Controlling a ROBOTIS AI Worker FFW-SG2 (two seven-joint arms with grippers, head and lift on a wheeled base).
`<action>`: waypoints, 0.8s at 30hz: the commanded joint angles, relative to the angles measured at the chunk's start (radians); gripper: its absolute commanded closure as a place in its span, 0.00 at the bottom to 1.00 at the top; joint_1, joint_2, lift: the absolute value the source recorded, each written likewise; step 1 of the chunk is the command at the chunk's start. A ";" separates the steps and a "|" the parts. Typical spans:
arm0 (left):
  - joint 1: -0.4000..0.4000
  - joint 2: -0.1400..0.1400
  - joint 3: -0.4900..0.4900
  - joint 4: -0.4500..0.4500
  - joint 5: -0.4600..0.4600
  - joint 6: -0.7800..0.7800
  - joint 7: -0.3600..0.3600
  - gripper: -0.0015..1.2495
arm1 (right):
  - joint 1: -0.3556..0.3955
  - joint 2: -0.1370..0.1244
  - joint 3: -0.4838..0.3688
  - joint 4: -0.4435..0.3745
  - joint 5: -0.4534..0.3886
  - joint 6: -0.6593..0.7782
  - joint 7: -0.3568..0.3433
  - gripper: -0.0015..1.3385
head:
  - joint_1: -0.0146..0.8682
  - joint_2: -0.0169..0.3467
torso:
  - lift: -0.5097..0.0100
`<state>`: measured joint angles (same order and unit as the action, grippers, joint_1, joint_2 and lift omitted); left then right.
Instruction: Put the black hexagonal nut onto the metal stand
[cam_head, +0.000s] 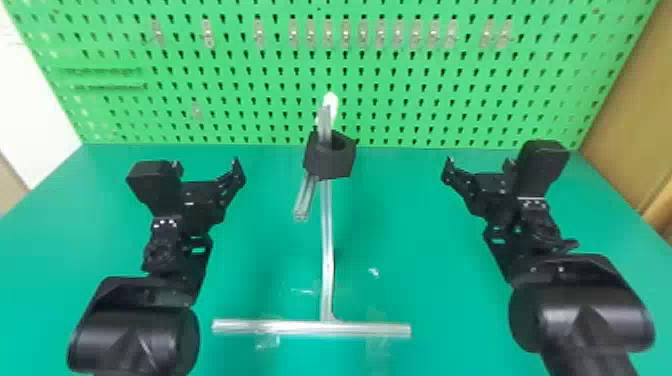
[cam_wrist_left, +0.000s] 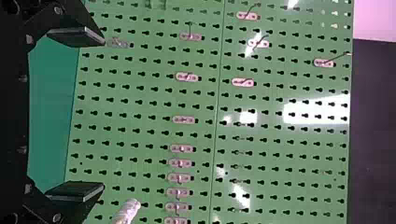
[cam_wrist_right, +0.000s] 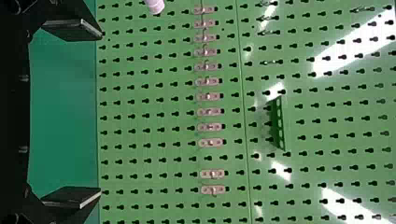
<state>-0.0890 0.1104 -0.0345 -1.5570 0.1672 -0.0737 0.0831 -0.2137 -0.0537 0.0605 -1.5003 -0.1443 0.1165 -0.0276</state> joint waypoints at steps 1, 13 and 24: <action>-0.002 0.000 -0.001 0.000 0.000 0.000 0.000 0.15 | 0.001 0.000 -0.001 -0.001 0.000 0.000 0.000 0.10 | 0.80 0.27 | 0.98; 0.000 0.000 0.004 0.000 0.000 0.000 0.000 0.15 | 0.004 -0.003 -0.001 -0.001 -0.001 0.000 0.000 0.10 | 0.80 0.27 | 0.98; 0.003 0.000 0.007 0.000 0.000 0.000 0.000 0.15 | 0.002 -0.006 -0.001 -0.003 -0.001 -0.001 0.000 0.10 | 0.80 0.27 | 0.98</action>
<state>-0.0860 0.1104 -0.0271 -1.5570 0.1672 -0.0736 0.0831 -0.2104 -0.0596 0.0601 -1.5025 -0.1457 0.1164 -0.0276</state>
